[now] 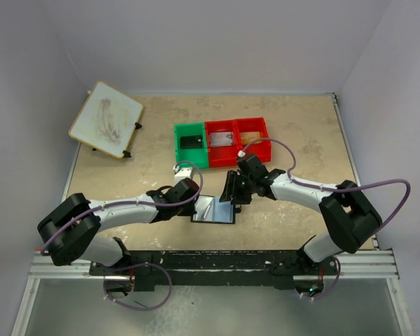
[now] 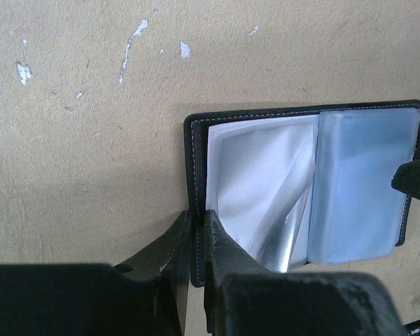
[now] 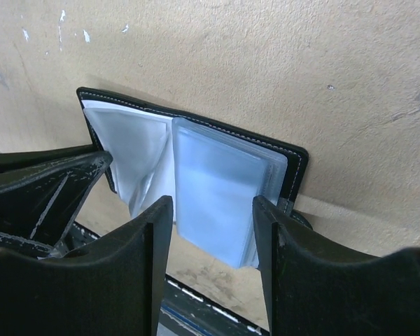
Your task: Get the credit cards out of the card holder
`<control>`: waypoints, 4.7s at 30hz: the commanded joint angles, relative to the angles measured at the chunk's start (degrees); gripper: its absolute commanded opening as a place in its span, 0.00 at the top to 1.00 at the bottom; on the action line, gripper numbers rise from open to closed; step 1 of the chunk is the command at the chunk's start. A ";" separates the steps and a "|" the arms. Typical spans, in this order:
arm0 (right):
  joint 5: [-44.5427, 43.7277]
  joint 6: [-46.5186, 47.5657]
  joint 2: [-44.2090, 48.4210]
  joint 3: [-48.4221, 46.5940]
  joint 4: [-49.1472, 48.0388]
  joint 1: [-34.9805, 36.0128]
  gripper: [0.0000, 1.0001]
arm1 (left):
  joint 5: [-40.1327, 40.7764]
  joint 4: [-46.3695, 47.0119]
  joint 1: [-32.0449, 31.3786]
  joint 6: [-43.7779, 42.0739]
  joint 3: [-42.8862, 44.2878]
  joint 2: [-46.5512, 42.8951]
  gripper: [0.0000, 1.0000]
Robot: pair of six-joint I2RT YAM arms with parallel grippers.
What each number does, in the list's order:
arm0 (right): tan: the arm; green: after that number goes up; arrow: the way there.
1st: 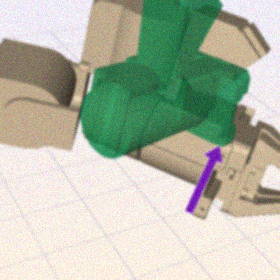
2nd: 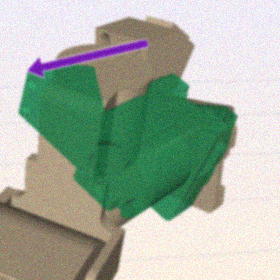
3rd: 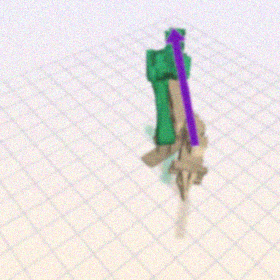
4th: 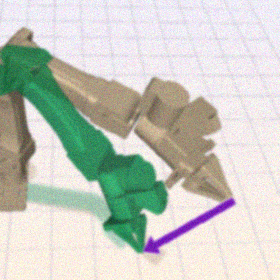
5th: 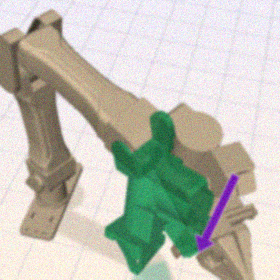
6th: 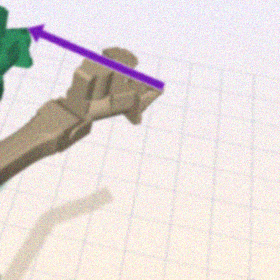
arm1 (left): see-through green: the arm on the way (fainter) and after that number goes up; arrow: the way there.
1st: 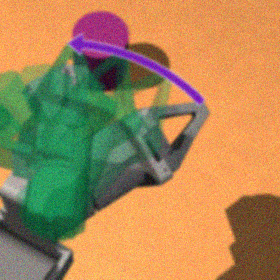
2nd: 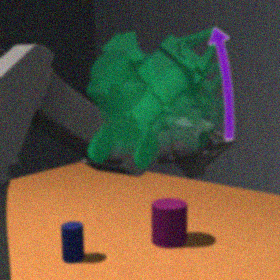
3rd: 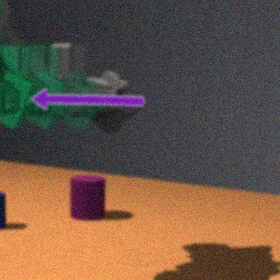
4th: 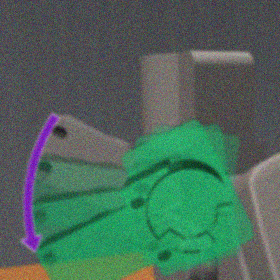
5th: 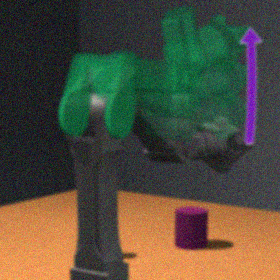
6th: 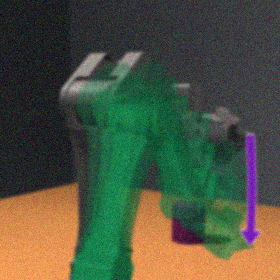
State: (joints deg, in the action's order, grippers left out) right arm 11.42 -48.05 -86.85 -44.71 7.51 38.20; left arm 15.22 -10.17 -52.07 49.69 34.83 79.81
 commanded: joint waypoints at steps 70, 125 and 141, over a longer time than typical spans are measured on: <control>1.39 -0.04 -0.25 -6.44 -1.87 0.29 0.49 | -2.33 3.57 0.22 -1.04 1.31 -5.05 0.53; 0.51 0.70 4.45 -2.90 1.37 0.17 0.55 | -5.00 2.53 0.22 -2.66 3.11 0.60 0.84; 12.25 0.95 4.60 -1.03 -10.27 0.15 0.55 | -4.91 2.43 0.22 -2.73 3.36 0.77 0.85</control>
State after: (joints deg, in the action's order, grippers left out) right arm 18.52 -47.99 -82.08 -45.30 1.98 37.98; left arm 10.66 -9.63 -52.07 47.37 35.92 80.58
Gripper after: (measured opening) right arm 0.448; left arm 0.154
